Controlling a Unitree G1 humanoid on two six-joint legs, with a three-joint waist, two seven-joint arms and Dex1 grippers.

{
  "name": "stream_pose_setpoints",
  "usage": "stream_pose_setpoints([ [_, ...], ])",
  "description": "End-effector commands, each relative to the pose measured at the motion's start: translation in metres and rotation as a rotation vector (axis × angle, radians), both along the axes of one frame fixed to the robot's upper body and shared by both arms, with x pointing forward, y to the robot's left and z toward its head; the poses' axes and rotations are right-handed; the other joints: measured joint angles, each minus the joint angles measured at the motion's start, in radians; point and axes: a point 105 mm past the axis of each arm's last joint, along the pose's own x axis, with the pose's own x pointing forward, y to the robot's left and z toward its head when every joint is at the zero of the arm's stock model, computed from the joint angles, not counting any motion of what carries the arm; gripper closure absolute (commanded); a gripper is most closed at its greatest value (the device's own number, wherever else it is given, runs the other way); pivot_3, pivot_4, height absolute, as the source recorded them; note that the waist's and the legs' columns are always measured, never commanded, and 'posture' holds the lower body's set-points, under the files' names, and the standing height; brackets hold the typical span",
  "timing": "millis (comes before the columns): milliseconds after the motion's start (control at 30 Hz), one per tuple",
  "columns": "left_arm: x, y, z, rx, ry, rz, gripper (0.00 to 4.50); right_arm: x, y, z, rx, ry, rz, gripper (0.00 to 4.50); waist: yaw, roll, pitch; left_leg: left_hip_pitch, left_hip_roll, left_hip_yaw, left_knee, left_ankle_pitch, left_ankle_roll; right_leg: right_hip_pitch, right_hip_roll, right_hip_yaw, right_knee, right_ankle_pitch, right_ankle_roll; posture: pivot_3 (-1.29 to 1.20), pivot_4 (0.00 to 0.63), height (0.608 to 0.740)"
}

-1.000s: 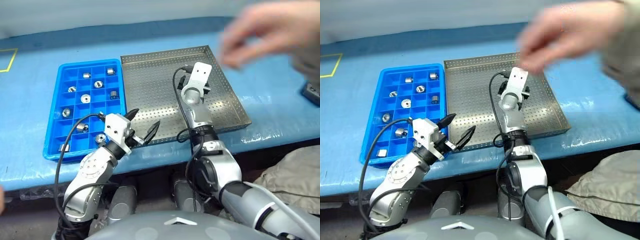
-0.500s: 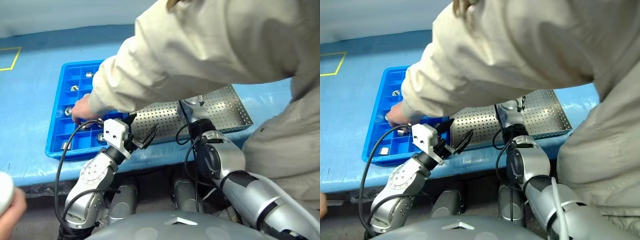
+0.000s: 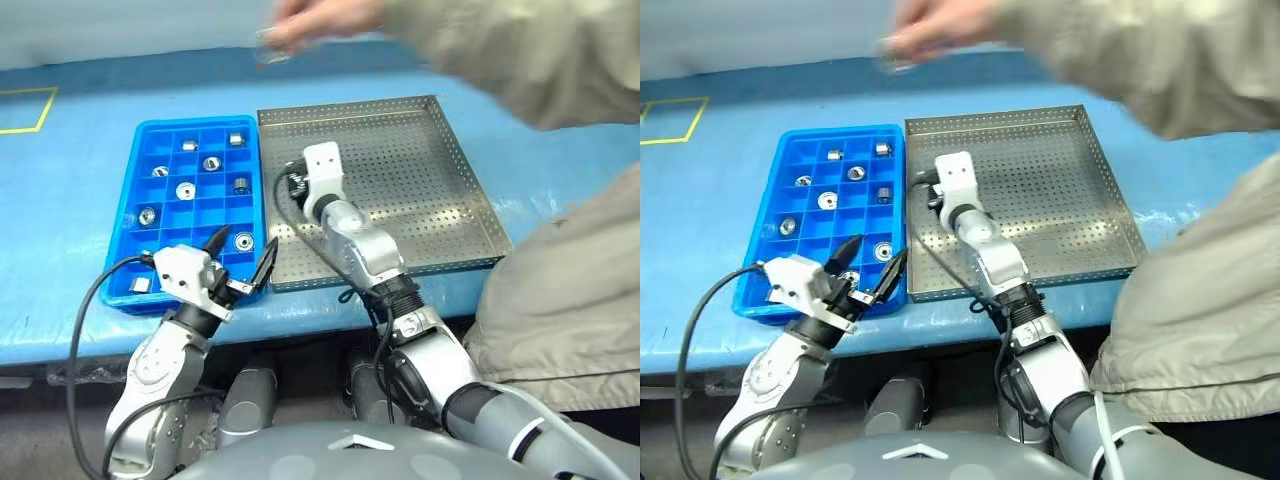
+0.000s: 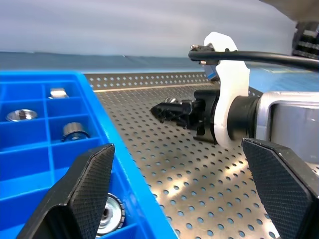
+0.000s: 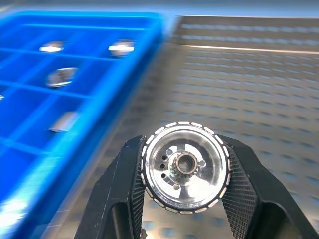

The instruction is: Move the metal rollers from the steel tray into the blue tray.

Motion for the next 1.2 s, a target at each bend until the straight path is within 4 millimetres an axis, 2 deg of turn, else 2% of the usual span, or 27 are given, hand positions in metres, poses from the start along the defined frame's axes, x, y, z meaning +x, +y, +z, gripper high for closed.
stream_pose_setpoints([
  [33,-0.007,0.001,0.018,-0.003,-0.073,-0.001,0.00,-0.037,0.067,0.028,0.119,-0.028,0.257,2.77,0.008,0.000,0.000,0.000,0.000,0.000,0.000,0.000,0.000,0.000,0.000,0.000,0.000,0.000,0.000,0.26,0.150,0.740],
  [133,-0.011,0.002,0.016,0.001,-0.063,0.007,0.00,-0.048,0.087,0.033,0.113,-0.047,0.367,2.77,0.020,0.000,0.000,0.000,0.000,0.000,0.000,0.000,0.000,0.000,0.000,0.000,-0.001,0.000,0.000,0.28,0.150,0.740],
  [300,-0.017,0.008,0.002,0.067,-0.005,0.061,0.00,-0.049,0.105,0.028,0.042,-0.082,0.435,2.77,0.027,0.000,0.000,0.001,0.000,0.000,0.000,0.000,0.000,0.000,0.000,-0.001,0.000,0.000,0.000,0.33,0.150,0.740],
  [467,-0.020,0.009,-0.006,0.073,0.028,0.095,0.00,-0.044,0.117,0.022,0.048,-0.065,0.475,2.77,0.044,0.000,-0.001,0.002,0.000,-0.001,0.000,0.000,0.000,0.000,0.000,-0.002,0.000,0.000,0.000,0.37,0.150,0.740],
  [667,-0.021,0.006,-0.010,0.051,0.046,0.114,0.00,-0.039,0.121,0.042,0.196,-0.044,0.483,2.77,0.063,-0.001,-0.001,0.002,0.000,-0.002,0.000,0.000,0.000,0.001,0.000,-0.002,0.000,0.000,0.000,0.39,0.150,0.740],
  [833,-0.023,0.005,-0.013,0.062,0.055,0.141,0.00,-0.045,0.127,0.045,0.193,-0.062,0.513,2.77,0.075,-0.001,-0.001,0.002,0.000,-0.002,-0.002,0.000,0.001,-0.001,0.000,-0.002,0.000,-0.001,-0.001,0.44,0.150,0.740],
  [1000,-0.030,0.018,-0.008,0.073,0.045,0.257,0.00,-0.048,0.131,0.063,0.210,-0.126,0.529,2.77,0.093,-0.001,-0.001,0.002,0.000,-0.002,-0.006,0.000,0.001,-0.003,0.001,-0.002,0.000,-0.002,-0.003,0.54,0.150,0.740],
  [1133,-0.041,0.026,-0.007,0.072,0.057,0.319,0.00,-0.047,0.133,0.081,0.239,-0.170,0.520,2.77,0.134,-0.001,-0.001,0.000,0.000,-0.003,-0.008,0.000,0.000,-0.005,0.001,-0.003,0.000,-0.004,-0.005,0.59,0.150,0.740],
  [1200,-0.043,0.027,-0.008,0.070,0.062,0.333,0.00,-0.048,0.134,0.083,0.240,-0.175,0.526,2.77,0.162,-0.001,0.000,-0.001,0.001,-0.004,-0.008,0.000,0.000,-0.005,0.001,-0.004,-0.001,-0.004,-0.006,0.60,0.150,0.740],
])
